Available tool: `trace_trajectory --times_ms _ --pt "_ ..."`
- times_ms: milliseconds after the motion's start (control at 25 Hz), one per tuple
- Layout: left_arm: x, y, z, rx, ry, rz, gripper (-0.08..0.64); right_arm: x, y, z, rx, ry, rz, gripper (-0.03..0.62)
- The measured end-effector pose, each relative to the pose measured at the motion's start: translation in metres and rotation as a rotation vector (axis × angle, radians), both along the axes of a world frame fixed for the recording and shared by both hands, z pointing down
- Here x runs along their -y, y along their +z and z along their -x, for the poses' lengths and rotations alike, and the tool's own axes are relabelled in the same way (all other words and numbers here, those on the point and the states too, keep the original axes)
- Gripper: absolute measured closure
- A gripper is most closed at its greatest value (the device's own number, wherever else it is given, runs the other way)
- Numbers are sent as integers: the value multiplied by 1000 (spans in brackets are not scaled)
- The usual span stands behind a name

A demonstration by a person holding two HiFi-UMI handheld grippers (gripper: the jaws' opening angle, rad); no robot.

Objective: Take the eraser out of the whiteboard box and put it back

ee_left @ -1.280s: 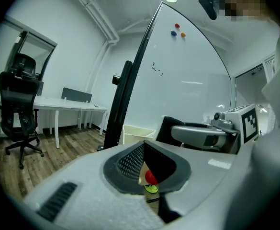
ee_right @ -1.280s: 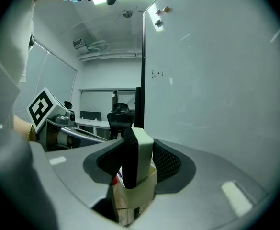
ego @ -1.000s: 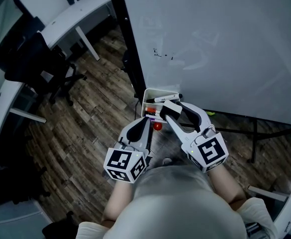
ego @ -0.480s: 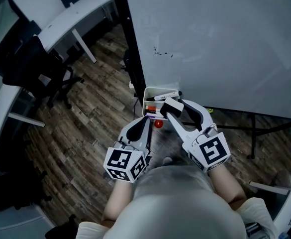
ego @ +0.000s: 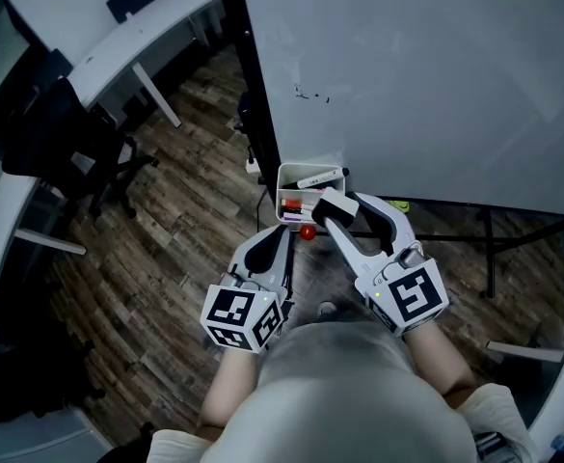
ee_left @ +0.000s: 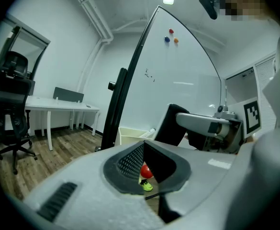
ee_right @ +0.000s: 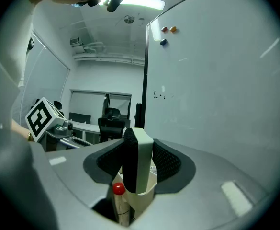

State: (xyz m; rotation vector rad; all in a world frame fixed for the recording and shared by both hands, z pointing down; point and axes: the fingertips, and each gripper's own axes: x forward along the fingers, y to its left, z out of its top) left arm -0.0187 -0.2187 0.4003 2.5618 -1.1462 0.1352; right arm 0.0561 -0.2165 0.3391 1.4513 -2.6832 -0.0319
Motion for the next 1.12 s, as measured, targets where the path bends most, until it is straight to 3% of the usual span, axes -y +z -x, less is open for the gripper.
trace_trajectory --times_ms 1120 --pt "-58 -13 19 -24 100 -25 555 -80 -5 17 43 124 -14 411"
